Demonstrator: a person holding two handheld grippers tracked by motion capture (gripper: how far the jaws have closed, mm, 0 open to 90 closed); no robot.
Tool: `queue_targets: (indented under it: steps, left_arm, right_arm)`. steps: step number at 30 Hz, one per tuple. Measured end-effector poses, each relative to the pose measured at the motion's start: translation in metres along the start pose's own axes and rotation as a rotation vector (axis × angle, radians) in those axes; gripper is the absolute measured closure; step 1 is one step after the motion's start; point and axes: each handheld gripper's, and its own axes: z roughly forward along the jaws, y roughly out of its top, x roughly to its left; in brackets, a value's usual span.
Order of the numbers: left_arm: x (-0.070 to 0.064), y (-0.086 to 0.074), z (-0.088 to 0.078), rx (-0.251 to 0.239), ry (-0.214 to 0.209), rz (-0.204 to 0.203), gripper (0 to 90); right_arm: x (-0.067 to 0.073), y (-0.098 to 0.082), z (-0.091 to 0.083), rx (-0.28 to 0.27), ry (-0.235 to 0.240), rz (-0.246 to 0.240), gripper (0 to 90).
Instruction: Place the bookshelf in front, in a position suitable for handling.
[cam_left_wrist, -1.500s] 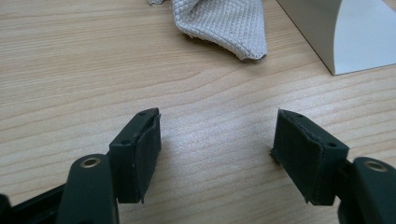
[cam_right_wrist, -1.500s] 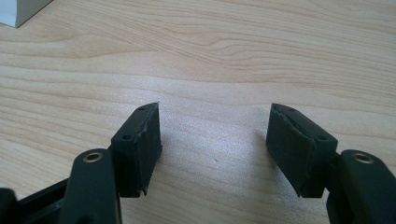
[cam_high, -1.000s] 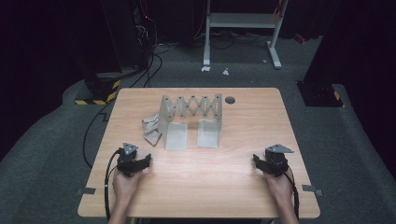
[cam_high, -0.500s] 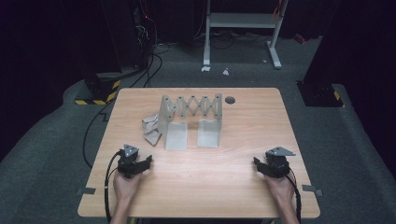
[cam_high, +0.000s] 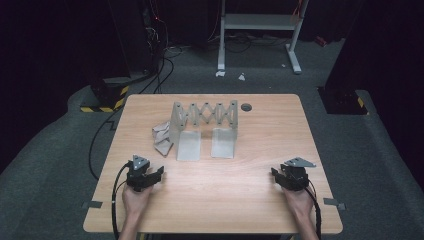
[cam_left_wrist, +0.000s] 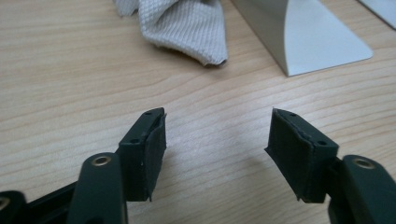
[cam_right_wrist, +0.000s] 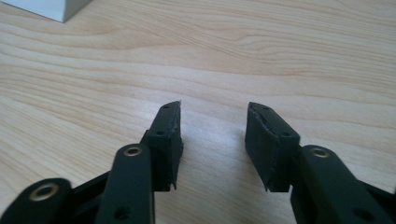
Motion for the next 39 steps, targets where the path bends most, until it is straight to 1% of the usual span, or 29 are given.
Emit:
queue_targets:
  steps: [1,3,7,8,11,12,14,15,16,18,20,21,22,24,26,27,31,32,34,35,37,39]
  left_arm:
    - [-0.001,0.001,-0.001,-0.01,-0.005,-0.002,38.4]
    - [-0.001,0.004,-0.002,-0.014,-0.011,-0.009,38.8]
    - [-0.006,0.008,-0.002,-0.025,-0.02,-0.004,38.3]
    - [-0.007,0.009,-0.002,-0.027,-0.025,0.001,38.0]
    - [-0.009,0.013,-0.001,-0.023,-0.059,-0.005,39.3]
    - [-0.01,0.014,-0.001,-0.019,-0.067,-0.004,39.4]
    - [-0.011,0.016,-0.001,-0.034,-0.076,-0.014,39.3]
    - [-0.011,0.016,-0.001,-0.034,-0.076,-0.014,39.3]
    - [-0.012,0.018,0.0,-0.029,-0.075,-0.017,39.3]
    - [-0.013,0.024,0.002,-0.018,-0.062,0.001,38.9]
    - [-0.015,0.027,0.003,-0.023,-0.068,0.002,38.4]
    - [-0.015,0.028,0.004,-0.019,-0.08,-0.011,39.1]
    - [-0.015,0.028,0.005,-0.007,-0.093,-0.015,41.9]
    - [-0.017,0.029,0.009,0.004,-0.109,-0.011,42.6]
    - [-0.019,0.032,0.011,0.017,-0.109,-0.003,42.6]
    - [-0.02,0.033,0.012,0.015,-0.112,-0.003,42.6]
    - [-0.023,0.038,0.016,0.014,-0.115,-0.01,41.7]
    - [-0.024,0.038,0.017,0.008,-0.114,-0.018,41.6]
    - [-0.024,0.04,0.019,0.008,-0.126,-0.044,41.5]
    - [-0.023,0.041,0.02,0.017,-0.128,-0.049,41.2]
    - [-0.025,0.045,0.023,0.027,-0.114,-0.037,40.1]
    - [-0.027,0.049,0.026,0.032,-0.112,-0.034,39.7]
  right_arm:
    - [0.001,0.001,0.0,-0.003,0.008,0.004,58.7]
    - [0.003,0.005,0.0,-0.013,0.027,0.002,59.3]
    - [0.009,0.014,0.003,-0.031,0.051,-0.013,59.8]
    - [0.011,0.016,0.003,-0.026,0.059,-0.016,59.8]
    - [0.016,0.019,0.005,-0.036,0.072,-0.03,59.8]
    - [0.016,0.021,0.006,-0.038,0.078,-0.026,59.8]
    - [0.017,0.024,0.006,-0.053,0.102,-0.01,59.7]
    - [0.017,0.024,0.006,-0.053,0.102,-0.01,59.7]
    - [0.018,0.028,0.006,-0.067,0.103,-0.018,59.7]
    - [0.02,0.035,0.009,-0.082,0.12,-0.013,59.7]
    - [0.023,0.039,0.012,-0.08,0.128,-0.017,59.7]
    - [0.024,0.04,0.014,-0.08,0.133,-0.018,59.6]
    - [0.026,0.041,0.016,-0.078,0.139,-0.022,59.7]
    - [0.029,0.043,0.019,-0.074,0.15,-0.02,59.8]
    - [0.03,0.045,0.023,-0.071,0.158,-0.02,59.8]
    - [0.03,0.046,0.024,-0.066,0.161,-0.02,59.8]
    - [0.036,0.051,0.027,-0.078,0.173,-0.025,59.8]
    - [0.038,0.052,0.027,-0.082,0.175,-0.027,59.7]
    - [0.044,0.056,0.03,-0.083,0.182,-0.038,60.2]
    - [0.046,0.057,0.032,-0.081,0.184,-0.047,60.3]
    - [0.048,0.06,0.038,-0.072,0.194,-0.045,60.8]
    - [0.05,0.062,0.045,-0.054,0.195,-0.044,61.1]
